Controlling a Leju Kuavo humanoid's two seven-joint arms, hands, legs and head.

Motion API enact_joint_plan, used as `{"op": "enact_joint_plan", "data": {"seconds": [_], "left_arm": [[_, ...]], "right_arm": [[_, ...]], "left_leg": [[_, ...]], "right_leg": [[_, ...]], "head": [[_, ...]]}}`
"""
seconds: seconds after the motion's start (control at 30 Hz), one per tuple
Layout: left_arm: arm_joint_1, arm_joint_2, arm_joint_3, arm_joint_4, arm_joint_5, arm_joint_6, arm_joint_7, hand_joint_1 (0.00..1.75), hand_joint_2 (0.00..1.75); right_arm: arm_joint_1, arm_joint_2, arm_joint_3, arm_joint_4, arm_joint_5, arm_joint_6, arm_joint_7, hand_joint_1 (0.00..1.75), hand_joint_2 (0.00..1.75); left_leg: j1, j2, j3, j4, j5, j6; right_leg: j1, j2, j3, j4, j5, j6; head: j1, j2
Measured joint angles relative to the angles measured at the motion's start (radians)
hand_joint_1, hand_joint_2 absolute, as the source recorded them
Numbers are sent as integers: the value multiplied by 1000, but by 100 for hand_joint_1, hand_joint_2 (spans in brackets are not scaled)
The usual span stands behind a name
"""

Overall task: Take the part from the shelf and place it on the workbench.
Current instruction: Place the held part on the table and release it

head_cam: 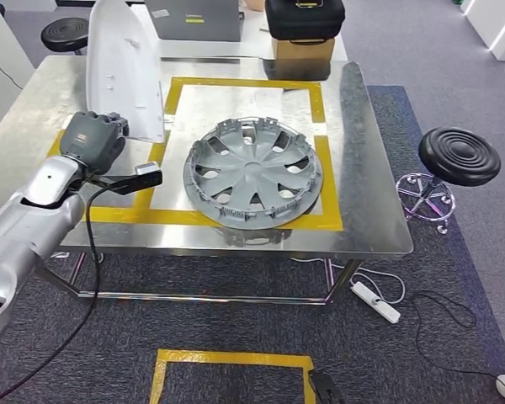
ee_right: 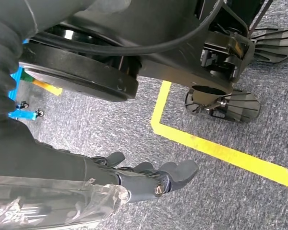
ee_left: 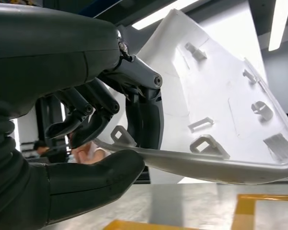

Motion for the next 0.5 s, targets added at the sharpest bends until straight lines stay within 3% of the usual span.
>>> {"op": "enact_joint_plan", "data": {"seconds": [0.2,0.33,0.5], "left_arm": [[2,27,27,44,15,23,0,175,175],[14,39,40,61,20,37,-2,0,175],[25,53,56,72,23,49,-9,0,175]], "right_arm": [[-3,0,1,0,4,2,1,0,175],[-2,0,1,0,5,2,2,0,0],[-2,0,1,0,6,3,2,0,0]], "left_leg": [[0,0,0,0,0,0],[0,0,0,0,0,0],[0,0,0,0,0,0]], "right_leg": [[1,0,0,0,0,-1],[1,0,0,0,0,-1],[1,-1,0,0,0,-1]], "head": [[0,0],[0,0],[0,0]]}}
